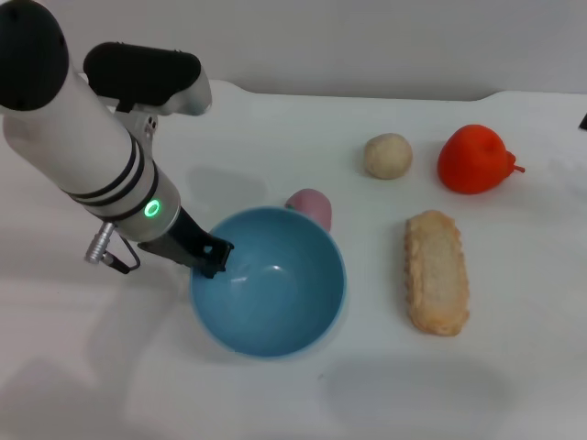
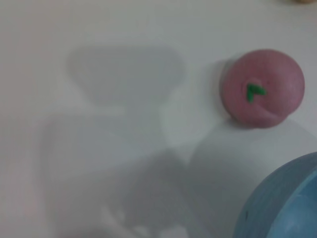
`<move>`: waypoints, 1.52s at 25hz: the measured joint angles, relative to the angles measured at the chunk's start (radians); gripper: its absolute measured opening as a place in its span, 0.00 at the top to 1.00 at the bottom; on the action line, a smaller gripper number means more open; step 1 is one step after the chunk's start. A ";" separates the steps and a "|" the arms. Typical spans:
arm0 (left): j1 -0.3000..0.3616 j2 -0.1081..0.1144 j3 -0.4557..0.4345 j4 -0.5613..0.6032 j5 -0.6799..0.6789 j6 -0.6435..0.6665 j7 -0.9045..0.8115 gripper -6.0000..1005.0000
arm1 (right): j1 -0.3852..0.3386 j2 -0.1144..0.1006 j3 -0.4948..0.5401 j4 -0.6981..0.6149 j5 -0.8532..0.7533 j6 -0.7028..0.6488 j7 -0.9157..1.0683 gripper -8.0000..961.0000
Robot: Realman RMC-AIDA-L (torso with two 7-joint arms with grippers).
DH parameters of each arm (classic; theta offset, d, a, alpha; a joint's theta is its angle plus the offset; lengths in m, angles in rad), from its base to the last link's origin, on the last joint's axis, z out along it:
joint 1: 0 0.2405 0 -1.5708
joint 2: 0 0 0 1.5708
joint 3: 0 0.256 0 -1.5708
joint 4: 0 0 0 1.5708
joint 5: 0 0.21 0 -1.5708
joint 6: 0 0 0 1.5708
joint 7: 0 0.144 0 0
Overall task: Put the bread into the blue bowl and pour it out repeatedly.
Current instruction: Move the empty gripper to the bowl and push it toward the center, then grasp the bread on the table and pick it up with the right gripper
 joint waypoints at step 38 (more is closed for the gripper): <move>0.007 -0.004 0.003 0.047 -0.025 0.045 0.000 0.99 | 0.096 0.208 -1.114 -0.240 0.056 -0.102 0.478 0.44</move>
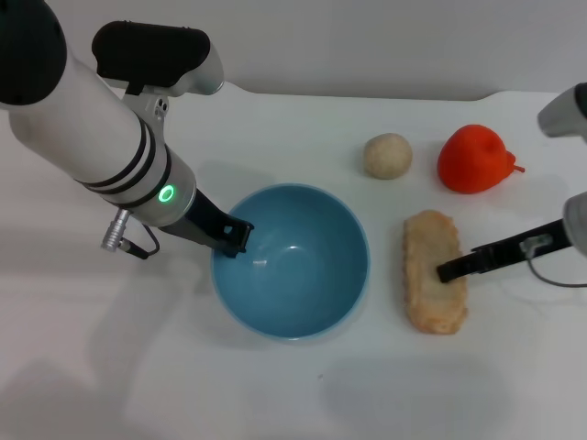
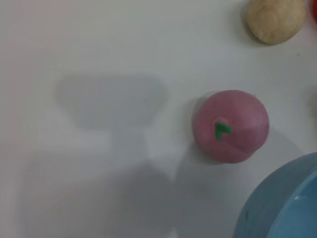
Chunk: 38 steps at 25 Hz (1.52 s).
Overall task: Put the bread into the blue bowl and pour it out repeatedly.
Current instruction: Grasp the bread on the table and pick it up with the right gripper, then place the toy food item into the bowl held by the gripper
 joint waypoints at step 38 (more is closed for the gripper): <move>-0.016 0.001 0.031 -0.008 -0.036 -0.078 0.003 0.99 | -0.260 -0.002 -0.109 -0.375 0.680 -0.323 -0.497 0.70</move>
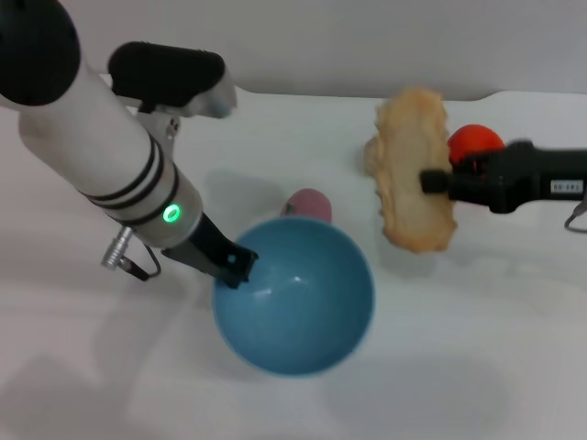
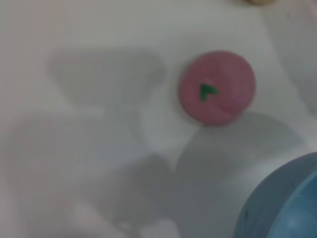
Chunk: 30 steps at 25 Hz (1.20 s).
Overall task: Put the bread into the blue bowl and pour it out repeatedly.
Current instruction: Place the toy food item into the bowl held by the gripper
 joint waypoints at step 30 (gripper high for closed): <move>-0.033 -0.002 0.061 -0.001 -0.093 0.016 -0.009 0.99 | -0.007 0.007 -0.340 -0.030 0.085 0.069 -0.168 0.63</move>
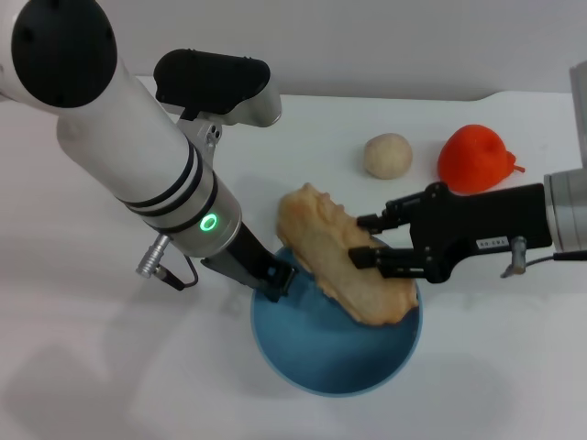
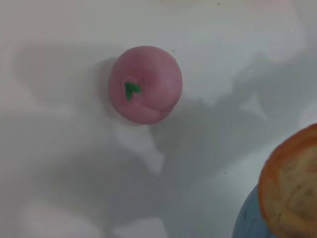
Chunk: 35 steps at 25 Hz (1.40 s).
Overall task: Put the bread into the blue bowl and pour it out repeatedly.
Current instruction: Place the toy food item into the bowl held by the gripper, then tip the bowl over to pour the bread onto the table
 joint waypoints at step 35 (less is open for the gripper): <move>-0.028 0.001 0.063 -0.067 0.009 0.350 0.072 0.99 | -0.279 -0.004 0.287 0.140 0.705 0.017 -0.385 0.46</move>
